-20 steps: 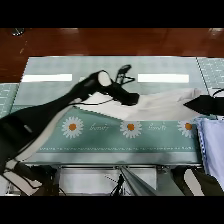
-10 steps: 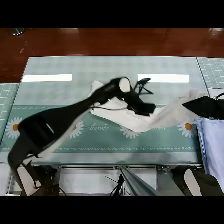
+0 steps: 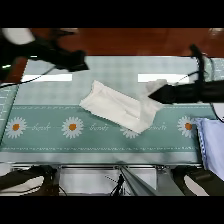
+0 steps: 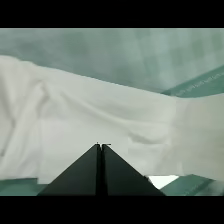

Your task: Fold the shirts.

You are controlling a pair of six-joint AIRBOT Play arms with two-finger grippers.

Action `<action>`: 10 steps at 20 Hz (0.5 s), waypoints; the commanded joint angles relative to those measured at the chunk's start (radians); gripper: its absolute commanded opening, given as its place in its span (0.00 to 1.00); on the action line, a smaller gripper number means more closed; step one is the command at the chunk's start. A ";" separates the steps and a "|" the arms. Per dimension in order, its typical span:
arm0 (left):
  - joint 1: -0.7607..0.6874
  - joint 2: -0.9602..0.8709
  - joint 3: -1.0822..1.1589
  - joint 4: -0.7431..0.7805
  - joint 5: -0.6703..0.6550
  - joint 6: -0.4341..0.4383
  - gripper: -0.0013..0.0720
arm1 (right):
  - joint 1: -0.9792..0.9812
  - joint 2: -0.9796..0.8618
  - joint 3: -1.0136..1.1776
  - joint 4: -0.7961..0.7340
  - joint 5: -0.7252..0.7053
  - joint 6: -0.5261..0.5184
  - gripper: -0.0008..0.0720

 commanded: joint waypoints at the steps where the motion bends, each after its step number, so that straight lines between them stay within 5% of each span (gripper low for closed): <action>1: 0.166 0.396 -0.343 0.033 0.099 0.038 0.05 | 0.220 -0.273 0.169 0.004 -0.148 0.026 0.06; 8: 0.164 0.893 -0.845 -0.016 0.056 0.009 0.05 | 0.351 -0.783 0.546 0.116 -0.225 0.060 0.06; 9: 0.164 0.904 -0.869 -0.021 0.055 0.007 0.05 | 0.352 -0.825 0.570 0.142 -0.219 0.069 0.16; 10: 0.164 0.901 -0.883 -0.023 0.055 0.007 0.05 | 0.352 -0.853 0.582 0.174 -0.204 0.071 0.52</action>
